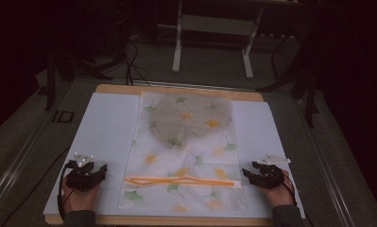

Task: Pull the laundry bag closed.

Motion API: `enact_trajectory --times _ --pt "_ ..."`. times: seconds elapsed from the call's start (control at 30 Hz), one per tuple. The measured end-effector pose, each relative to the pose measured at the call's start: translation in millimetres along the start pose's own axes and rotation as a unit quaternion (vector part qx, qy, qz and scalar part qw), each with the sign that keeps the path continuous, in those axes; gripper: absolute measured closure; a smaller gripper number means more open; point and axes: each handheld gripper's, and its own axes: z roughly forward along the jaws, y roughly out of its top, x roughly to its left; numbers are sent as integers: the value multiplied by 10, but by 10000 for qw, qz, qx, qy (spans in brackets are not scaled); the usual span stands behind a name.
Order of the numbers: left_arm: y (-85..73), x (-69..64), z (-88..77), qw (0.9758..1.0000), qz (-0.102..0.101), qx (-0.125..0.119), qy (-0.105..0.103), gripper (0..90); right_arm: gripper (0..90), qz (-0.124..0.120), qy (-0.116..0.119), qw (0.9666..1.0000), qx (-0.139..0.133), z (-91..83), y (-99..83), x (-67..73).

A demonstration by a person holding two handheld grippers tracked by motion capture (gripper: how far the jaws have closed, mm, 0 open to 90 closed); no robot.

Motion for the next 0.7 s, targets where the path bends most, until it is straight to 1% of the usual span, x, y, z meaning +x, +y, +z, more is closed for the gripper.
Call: enact_trajectory --times 0.03,0.13,0.2,0.33,0.4,0.47,0.5,0.53,0.6,0.63,0.7 --pt "0 7 -15 10000 28 -13 -86 496 471 -51 59 10000 10 5 11 22" --pt "7 19 -46 9998 62 -93 -178 502 466 -149 145 9998 46 11 40 75" --pt "12 30 -67 9995 91 -128 -273 536 464 -205 123 9997 61 13 59 104" --pt "11 30 -88 9986 280 -84 -441 576 470 -265 202 9994 70 5 91 157" --pt "18 21 -94 9983 321 -62 -481 607 471 -299 226 9993 45 -4 95 186" --pt "22 11 -102 9979 375 -57 -523 610 478 -313 277 9991 74 -9 95 215" --pt "22 8 -104 9977 377 -48 -566 610 481 -309 290 9991 69 -9 99 226" --pt "22 7 -106 9975 380 -54 -589 607 503 -342 382 9987 62 -8 113 241" --pt "26 9 -117 9973 411 -66 -601 607 515 -377 459 9982 46 -12 144 262" --pt "25 14 -121 9972 402 -82 -630 604 517 -411 533 9977 29 -13 168 275" --pt "16 24 -127 9968 369 -129 -704 603 527 -501 589 9970 28 -10 210 306"
